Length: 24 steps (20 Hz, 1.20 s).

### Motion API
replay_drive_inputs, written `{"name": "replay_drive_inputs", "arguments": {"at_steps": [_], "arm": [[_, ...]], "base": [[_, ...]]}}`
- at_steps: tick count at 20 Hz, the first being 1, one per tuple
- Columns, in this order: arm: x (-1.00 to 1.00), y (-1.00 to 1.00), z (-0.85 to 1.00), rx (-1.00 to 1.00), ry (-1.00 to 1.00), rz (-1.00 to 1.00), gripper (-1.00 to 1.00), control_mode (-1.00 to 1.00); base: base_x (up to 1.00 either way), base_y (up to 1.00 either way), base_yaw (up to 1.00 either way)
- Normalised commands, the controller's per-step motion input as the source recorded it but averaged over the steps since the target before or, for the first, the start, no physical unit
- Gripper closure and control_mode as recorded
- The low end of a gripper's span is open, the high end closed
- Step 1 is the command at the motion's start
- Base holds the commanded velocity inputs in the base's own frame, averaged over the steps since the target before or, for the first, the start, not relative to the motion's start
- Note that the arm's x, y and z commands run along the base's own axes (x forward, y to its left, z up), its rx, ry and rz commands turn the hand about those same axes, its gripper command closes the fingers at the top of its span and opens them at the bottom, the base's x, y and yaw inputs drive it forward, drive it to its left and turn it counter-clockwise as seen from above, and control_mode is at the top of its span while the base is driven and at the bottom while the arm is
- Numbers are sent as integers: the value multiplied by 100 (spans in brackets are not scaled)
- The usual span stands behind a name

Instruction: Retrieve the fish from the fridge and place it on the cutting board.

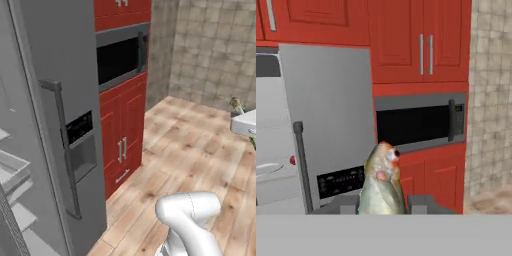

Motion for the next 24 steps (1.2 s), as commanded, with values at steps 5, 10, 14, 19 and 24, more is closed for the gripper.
{"name": "replay_drive_inputs", "arguments": {"at_steps": [5,10,14,19,24], "arm": [[0,0,0,0,0,0,100,100],[0,0,0,0,0,0,100,100],[0,0,0,0,0,0,100,100],[0,0,0,0,0,0,100,100],[0,0,0,0,0,0,100,100]], "base": [[0,0,-100],[0,0,-100],[0,1,-100],[0,6,-100],[0,4,-100]]}}
